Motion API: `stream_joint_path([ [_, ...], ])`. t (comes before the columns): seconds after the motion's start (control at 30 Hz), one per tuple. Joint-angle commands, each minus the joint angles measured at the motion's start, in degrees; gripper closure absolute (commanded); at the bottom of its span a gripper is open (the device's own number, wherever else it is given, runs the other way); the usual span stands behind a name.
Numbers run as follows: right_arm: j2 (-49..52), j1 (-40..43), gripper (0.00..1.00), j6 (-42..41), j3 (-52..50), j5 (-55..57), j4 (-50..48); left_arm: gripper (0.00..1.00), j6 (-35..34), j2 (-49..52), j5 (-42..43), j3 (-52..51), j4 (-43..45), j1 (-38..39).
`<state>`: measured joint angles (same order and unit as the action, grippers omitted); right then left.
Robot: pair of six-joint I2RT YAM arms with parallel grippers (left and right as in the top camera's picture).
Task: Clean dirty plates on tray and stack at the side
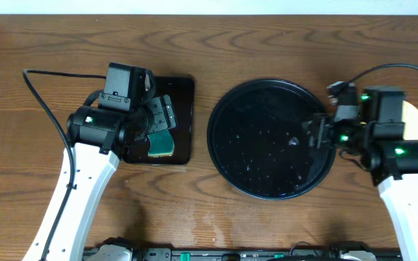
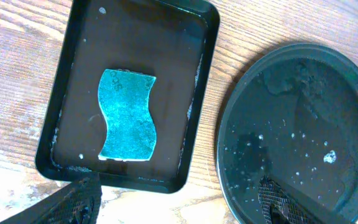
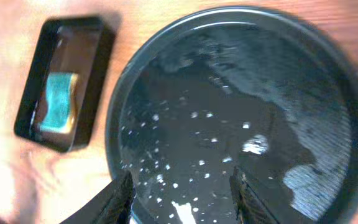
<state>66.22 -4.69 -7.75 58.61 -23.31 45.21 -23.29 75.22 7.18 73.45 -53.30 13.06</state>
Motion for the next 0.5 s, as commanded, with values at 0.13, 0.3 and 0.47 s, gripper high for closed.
stream_joint_path([
  [0.13,-0.07,-7.08,0.49,5.25,0.11,2.47,0.07,0.19,0.57,0.00,-0.13,1.53,0.04,-0.20],
  [0.3,0.00,-7.69,0.44,5.27,0.11,2.49,0.74,0.18,0.57,0.00,-0.11,1.53,0.04,-0.20],
  [0.47,0.02,-7.69,0.34,5.27,0.11,2.51,2.23,0.19,0.55,0.00,-0.11,1.53,0.07,-0.17],
])
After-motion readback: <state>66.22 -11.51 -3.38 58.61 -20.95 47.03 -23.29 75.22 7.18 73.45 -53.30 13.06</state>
